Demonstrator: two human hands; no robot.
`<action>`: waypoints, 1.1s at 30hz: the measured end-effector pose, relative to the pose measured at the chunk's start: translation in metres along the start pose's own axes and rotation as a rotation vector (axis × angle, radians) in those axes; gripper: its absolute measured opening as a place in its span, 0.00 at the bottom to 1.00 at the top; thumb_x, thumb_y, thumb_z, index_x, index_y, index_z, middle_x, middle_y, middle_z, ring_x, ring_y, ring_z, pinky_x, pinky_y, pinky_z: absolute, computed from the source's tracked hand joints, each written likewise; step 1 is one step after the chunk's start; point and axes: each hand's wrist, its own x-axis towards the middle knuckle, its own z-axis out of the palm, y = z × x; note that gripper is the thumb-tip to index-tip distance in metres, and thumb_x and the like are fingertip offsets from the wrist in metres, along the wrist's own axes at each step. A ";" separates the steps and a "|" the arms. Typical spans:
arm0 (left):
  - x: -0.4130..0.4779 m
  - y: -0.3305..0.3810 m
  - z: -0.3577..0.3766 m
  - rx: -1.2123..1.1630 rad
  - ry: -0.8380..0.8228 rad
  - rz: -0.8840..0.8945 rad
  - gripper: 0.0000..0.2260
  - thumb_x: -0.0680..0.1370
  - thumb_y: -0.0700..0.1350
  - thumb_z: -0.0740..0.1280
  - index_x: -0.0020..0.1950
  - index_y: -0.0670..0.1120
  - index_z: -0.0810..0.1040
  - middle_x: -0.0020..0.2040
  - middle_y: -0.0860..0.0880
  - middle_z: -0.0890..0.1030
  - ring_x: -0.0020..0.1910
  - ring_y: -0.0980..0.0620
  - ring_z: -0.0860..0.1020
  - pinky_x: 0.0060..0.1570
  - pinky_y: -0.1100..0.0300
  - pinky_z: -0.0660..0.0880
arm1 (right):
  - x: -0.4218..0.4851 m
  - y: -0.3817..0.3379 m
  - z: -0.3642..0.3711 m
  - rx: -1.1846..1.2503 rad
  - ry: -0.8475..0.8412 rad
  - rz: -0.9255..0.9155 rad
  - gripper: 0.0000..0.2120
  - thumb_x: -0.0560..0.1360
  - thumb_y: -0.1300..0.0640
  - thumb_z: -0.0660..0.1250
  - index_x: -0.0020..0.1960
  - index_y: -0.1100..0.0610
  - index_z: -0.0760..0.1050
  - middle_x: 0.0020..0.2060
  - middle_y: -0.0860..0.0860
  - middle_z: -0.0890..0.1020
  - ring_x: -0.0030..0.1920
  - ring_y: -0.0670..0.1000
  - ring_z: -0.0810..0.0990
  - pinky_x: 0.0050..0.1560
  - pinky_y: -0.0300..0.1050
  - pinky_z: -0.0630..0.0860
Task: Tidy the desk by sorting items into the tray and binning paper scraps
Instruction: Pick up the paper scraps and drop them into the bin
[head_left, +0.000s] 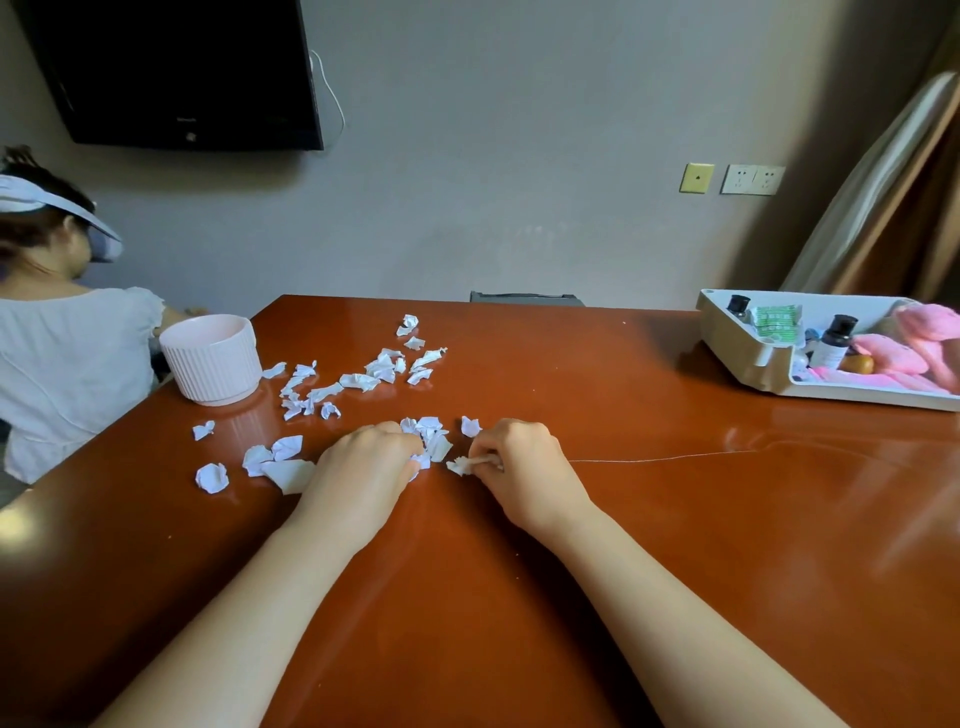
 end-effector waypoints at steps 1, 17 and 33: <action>-0.015 0.018 -0.034 0.002 -0.031 -0.015 0.18 0.81 0.51 0.58 0.63 0.41 0.77 0.54 0.45 0.79 0.52 0.47 0.79 0.44 0.65 0.77 | -0.001 -0.001 -0.001 0.000 -0.003 0.011 0.08 0.74 0.65 0.62 0.43 0.60 0.80 0.44 0.57 0.80 0.44 0.57 0.77 0.38 0.41 0.68; -0.063 0.107 -0.106 -0.339 0.081 0.193 0.04 0.76 0.46 0.68 0.48 0.47 0.81 0.48 0.50 0.81 0.46 0.53 0.79 0.38 0.66 0.75 | -0.029 0.021 -0.103 0.077 0.128 0.112 0.05 0.73 0.63 0.68 0.46 0.58 0.83 0.38 0.51 0.82 0.30 0.41 0.77 0.27 0.24 0.70; -0.119 0.274 -0.085 -0.548 -0.159 0.565 0.03 0.74 0.50 0.70 0.47 0.53 0.81 0.48 0.53 0.80 0.48 0.52 0.78 0.47 0.57 0.79 | -0.175 0.097 -0.210 -0.142 0.255 0.412 0.04 0.73 0.57 0.69 0.46 0.56 0.82 0.39 0.48 0.82 0.37 0.47 0.79 0.37 0.38 0.77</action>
